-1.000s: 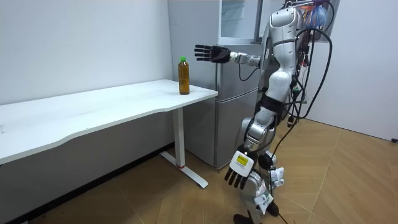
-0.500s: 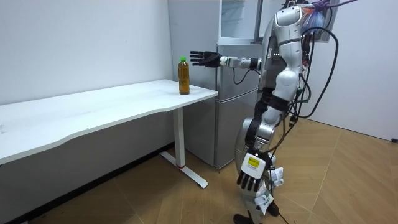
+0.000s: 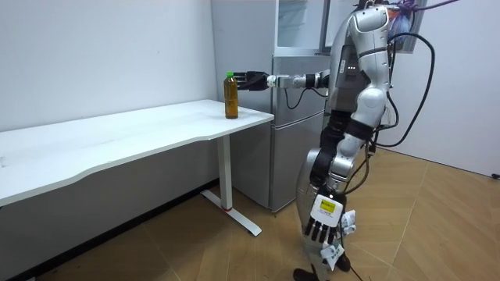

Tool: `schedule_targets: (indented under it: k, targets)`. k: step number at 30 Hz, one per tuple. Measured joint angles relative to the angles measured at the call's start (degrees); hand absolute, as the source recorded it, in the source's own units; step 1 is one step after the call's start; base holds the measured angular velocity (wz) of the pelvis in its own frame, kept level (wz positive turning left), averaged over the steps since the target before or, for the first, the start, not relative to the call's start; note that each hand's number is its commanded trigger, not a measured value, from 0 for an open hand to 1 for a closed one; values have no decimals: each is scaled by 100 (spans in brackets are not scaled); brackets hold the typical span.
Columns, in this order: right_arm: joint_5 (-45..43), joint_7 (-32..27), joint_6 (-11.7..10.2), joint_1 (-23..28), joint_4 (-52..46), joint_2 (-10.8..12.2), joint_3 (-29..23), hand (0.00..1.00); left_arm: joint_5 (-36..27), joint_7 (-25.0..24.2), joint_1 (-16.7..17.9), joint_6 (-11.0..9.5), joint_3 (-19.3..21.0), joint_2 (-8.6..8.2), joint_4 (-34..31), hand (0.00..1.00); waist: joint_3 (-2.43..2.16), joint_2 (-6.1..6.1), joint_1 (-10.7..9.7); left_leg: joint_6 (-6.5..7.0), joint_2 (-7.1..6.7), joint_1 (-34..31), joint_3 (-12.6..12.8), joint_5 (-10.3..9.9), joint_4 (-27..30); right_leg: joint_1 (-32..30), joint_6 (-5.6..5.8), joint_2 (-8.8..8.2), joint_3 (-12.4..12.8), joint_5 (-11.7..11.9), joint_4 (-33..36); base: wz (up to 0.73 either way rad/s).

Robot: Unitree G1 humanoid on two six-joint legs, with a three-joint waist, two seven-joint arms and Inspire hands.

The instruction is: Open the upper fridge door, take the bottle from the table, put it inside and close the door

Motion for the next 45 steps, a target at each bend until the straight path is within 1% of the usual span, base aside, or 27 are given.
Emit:
schedule_targets:
  k: [2, 5, 7, 10, 14, 19, 23, 26, 29, 31, 33, 35, 37, 41, 42, 45]
  targets:
    - [-2, -6, 4, -69, 123, 7, 58, 0, 0, -13, -4, 27, 0, -1, 5, 0, 1, 2, 37, 1, -3, -20, -24, -1, -2, -3, 4, 0, -9, 2, -1, 6]
    - [-2, -47, 9, -159, 141, 82, 88, 0, -17, -32, -15, 30, -16, -1, 6, 0, 2, 2, 40, 7, -30, -95, -107, 12, 11, -23, 6, -16, -135, 3, 0, 17]
    - [-2, -53, 9, -267, 297, 136, 124, 0, -24, -22, -7, 35, -41, 1, 25, 0, 4, 8, 36, 12, -47, -95, -140, 21, 22, -11, 9, -23, -159, 1, 0, 12]
    - [1, -70, 9, -371, 490, 138, 254, 0, -28, 7, 22, 34, -191, 4, 27, 0, 4, 7, 48, 28, -81, -117, -177, 32, 25, -4, 44, -59, -212, -18, 1, 9]
    - [11, -73, 9, -371, 505, 138, 292, 0, -31, 7, 44, 29, -275, 6, -2, 0, 1, 2, 49, 52, -113, -112, -225, 49, 22, 8, 59, -96, -263, -17, 9, 7]
    - [55, -65, 9, -373, 644, 124, 356, 0, -28, 7, 57, 20, -284, 7, -49, 0, -1, -3, 67, 79, -145, -91, -232, 68, 13, 26, 86, -119, -264, -11, 10, 0]
    - [56, -42, 10, -376, 951, 123, 402, 0, -29, 6, 71, 22, -291, 7, -61, 0, 6, -4, 69, 94, -161, -93, -244, 77, 13, 40, 107, -130, -267, 1, 10, 0]
    - [55, 16, 73, -376, 1112, 124, 401, 0, -28, -16, 108, 34, -291, 7, -91, 0, 11, -3, 69, 95, -163, -101, -259, 76, 1, 46, 114, -127, -267, 6, 8, 0]
    - [55, 68, 189, -375, 1209, 124, 412, 0, -27, -37, 176, 53, -291, 6, -201, 0, 14, 2, 67, 95, -163, -102, -261, 76, 4, 50, 115, -124, -271, 6, 6, 0]
    - [61, 68, 204, -375, 1225, 122, 444, 0, -29, -46, 216, 76, -291, 6, -252, 0, 17, 8, 66, 95, -162, -100, -262, 76, 11, 56, 115, -122, -273, 6, 6, 0]
    - [62, 63, 204, -375, 1237, 120, 448, 0, -32, -43, 271, 84, -291, 4, -300, 0, 32, 35, 62, 95, -166, -102, -284, 76, 29, 67, 115, -121, -284, 6, 5, 4]
    - [61, 57, 204, -375, 1237, 115, 447, 0, -32, -33, 306, 85, -292, -8, -312, 0, 27, 43, 57, 95, -171, -125, -302, 75, 69, 68, 116, -119, -291, 7, 5, 7]
    - [61, 41, 204, -375, 1237, 107, 437, 0, -29, -18, 321, 88, -299, -15, -313, 0, 12, 75, 46, 95, -180, -176, -375, 74, 122, 65, 117, -116, -318, 8, 5, 12]
    - [49, 55, 204, -375, 1238, 98, 432, 0, -28, -17, 384, 88, -295, -15, -334, 0, -25, 166, 53, 94, -184, -191, -386, 75, 136, 75, 117, -117, -368, 8, 9, 6]
    - [47, 58, 204, -375, 1238, 98, 426, 0, -28, -17, 456, 87, -280, -15, -396, 0, -28, 192, 56, 94, -181, -193, -386, 75, 141, 75, 117, -118, -398, 8, 14, 0]
    - [59, 48, 202, -375, 1265, 74, 339, 0, -36, -18, 547, 81, -264, -13, -403, 0, -25, 206, 64, 94, -182, -212, -406, 75, 176, 87, 117, -121, -440, 8, 16, 6]
